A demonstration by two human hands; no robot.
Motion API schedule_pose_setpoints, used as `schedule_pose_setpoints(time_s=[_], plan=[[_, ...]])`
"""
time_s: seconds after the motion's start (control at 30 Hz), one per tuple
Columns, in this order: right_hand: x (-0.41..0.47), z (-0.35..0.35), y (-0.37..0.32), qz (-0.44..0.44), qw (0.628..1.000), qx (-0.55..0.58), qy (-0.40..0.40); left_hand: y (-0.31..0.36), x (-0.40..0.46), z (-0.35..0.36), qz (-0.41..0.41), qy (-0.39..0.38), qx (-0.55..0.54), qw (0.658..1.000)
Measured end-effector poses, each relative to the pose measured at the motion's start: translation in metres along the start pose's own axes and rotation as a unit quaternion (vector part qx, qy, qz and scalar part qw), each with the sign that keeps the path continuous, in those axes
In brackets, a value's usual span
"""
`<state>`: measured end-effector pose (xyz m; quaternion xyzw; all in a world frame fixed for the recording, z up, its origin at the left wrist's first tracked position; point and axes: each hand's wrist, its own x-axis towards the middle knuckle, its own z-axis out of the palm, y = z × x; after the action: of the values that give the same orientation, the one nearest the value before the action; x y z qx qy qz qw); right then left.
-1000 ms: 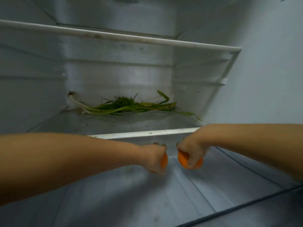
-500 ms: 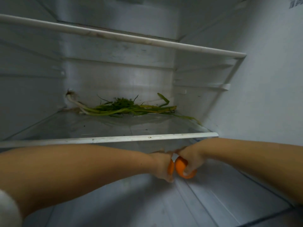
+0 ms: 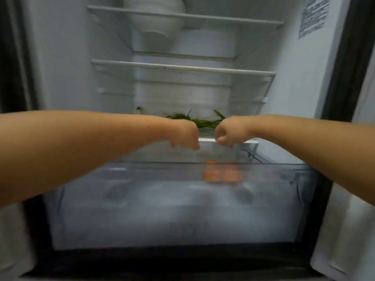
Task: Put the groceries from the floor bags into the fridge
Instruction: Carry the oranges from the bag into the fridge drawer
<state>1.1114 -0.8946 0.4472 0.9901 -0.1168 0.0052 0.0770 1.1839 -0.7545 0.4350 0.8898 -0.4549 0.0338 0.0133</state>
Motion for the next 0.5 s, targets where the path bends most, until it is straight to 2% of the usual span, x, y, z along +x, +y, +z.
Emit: schedule_pose_setpoints(time_s=[0.1, 0.23, 0.37, 0.5], plan=[[-0.045, -0.001, -0.034, -0.05, 0.988, -0.039, 0.137, 0.0, -0.067, -0.004, -0.058, 0.123, -0.002, 0.991], [-0.107, 0.021, -0.085, -0.114, 0.96, 0.055, 0.251, 0.006, -0.166, 0.012, -0.121, 0.19, -0.033, 0.974], [-0.16, 0.056, -0.142, -0.192, 0.943, 0.084, 0.258, 0.014, -0.264, 0.046, -0.181, 0.225, -0.005, 0.958], [-0.209, 0.091, -0.213, -0.271, 0.928, 0.091, 0.238, 0.011, -0.368, 0.094, -0.247, 0.204, -0.003, 0.947]])
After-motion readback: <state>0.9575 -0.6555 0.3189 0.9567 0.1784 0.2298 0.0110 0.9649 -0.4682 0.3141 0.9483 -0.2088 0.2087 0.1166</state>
